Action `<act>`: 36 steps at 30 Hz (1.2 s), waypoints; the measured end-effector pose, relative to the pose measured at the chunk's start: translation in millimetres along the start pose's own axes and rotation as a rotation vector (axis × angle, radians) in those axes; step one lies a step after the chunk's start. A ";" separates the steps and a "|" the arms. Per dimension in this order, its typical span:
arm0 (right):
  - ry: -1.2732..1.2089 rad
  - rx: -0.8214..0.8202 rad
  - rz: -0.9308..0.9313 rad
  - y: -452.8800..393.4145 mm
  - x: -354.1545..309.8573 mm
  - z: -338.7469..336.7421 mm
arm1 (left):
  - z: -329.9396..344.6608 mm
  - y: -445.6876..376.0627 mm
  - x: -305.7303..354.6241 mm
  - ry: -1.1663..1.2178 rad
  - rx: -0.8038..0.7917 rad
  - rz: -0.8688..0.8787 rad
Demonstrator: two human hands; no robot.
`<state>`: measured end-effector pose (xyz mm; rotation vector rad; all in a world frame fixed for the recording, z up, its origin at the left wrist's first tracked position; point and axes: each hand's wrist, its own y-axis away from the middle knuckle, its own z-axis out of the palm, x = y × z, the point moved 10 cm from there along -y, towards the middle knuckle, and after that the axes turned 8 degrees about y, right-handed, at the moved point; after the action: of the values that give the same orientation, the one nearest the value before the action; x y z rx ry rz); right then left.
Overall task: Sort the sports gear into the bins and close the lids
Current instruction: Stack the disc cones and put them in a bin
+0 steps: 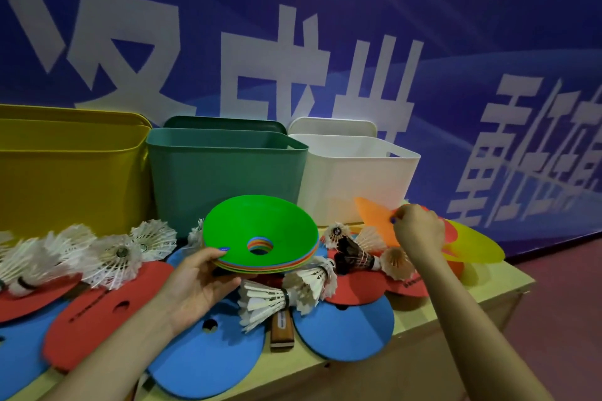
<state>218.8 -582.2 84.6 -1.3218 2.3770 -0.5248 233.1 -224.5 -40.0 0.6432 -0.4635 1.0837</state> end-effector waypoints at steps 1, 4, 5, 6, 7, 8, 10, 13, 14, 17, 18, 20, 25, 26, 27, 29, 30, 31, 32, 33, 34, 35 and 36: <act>-0.037 0.019 -0.004 -0.2 -2.1 -3.2 | 0.0 0.6 0.1 -0.006 0.000 0.003; -0.184 0.077 -0.004 -1.1 -9.6 -13.8 | 1.5 3.1 1.5 -0.014 -0.008 0.020; -0.223 0.094 -0.006 -1.0 -13.1 -18.1 | 2.5 3.6 1.3 -0.017 -0.011 0.022; -0.258 0.117 -0.012 0.2 -17.5 -24.2 | 3.3 4.0 1.5 -0.024 -0.015 0.026; -0.298 0.143 -0.024 2.2 -22.2 -31.8 | 4.2 4.6 1.8 -0.032 -0.018 0.030; -0.343 0.168 -0.039 4.6 -27.5 -40.2 | 4.7 5.2 2.0 -0.036 -0.022 0.033; -0.416 0.210 -0.078 11.8 -40.0 -56.2 | 5.4 5.9 2.0 -0.041 -0.024 0.037; -0.511 0.294 -0.208 28.8 -69.9 -81.0 | 5.7 6.6 2.8 -0.036 -0.032 0.040; -0.542 0.340 -0.273 37.7 -82.1 -90.6 | 5.4 6.7 3.1 -0.039 -0.033 0.042; -0.590 0.483 -0.531 74.1 -120.6 -111.5 | 6.0 6.8 3.3 -0.047 -0.037 0.049; -0.584 0.495 -0.617 86.6 -132.9 -111.9 | 6.6 7.1 3.7 -0.049 -0.039 0.053; -0.494 0.466 -0.766 107.0 -156.0 -99.6 | 9.7 9.1 5.2 -0.054 -0.058 0.063; -0.161 0.265 -1.012 135.2 -185.6 -43.4 | 18.0 16.2 10.1 -0.019 -0.145 0.066; -0.144 0.169 -1.035 137.0 -187.6 -34.7 | 18.8 16.5 10.3 -0.029 -0.150 0.066; -0.145 0.058 -1.043 137.6 -189.0 -28.5 | 19.5 16.7 10.3 -0.048 -0.146 0.068; -0.204 -0.165 -1.009 135.9 -185.0 -18.1 | 18.3 16.0 9.3 -0.092 -0.120 0.072; -0.245 -0.200 -0.990 134.8 -181.5 -19.9 | 16.7 15.2 9.2 -0.109 -0.101 0.076; -0.279 -0.198 -0.962 130.3 -176.7 -23.1 | 15.5 14.8 9.1 -0.121 -0.085 0.080; -0.310 -0.158 -0.928 121.6 -170.2 -28.4 | 14.3 14.4 9.0 -0.129 -0.074 0.081; -0.319 -0.090 -0.890 109.8 -162.5 -31.7 | 14.0 14.4 8.6 -0.131 -0.067 0.078; -0.310 -0.030 -0.848 95.6 -153.3 -33.2 | 13.6 14.0 8.1 -0.127 -0.062 0.074; -0.272 0.013 -0.787 78.4 -142.2 -32.8 | 13.6 13.7 8.0 -0.121 -0.062 0.070; -0.211 0.032 -0.708 57.7 -128.4 -28.6 | 13.1 13.0 7.8 -0.119 -0.062 0.066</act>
<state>226.3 -439.5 98.7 -2.0804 1.6812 -0.5650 223.9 -224.2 -22.1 0.6434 -0.6227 1.0934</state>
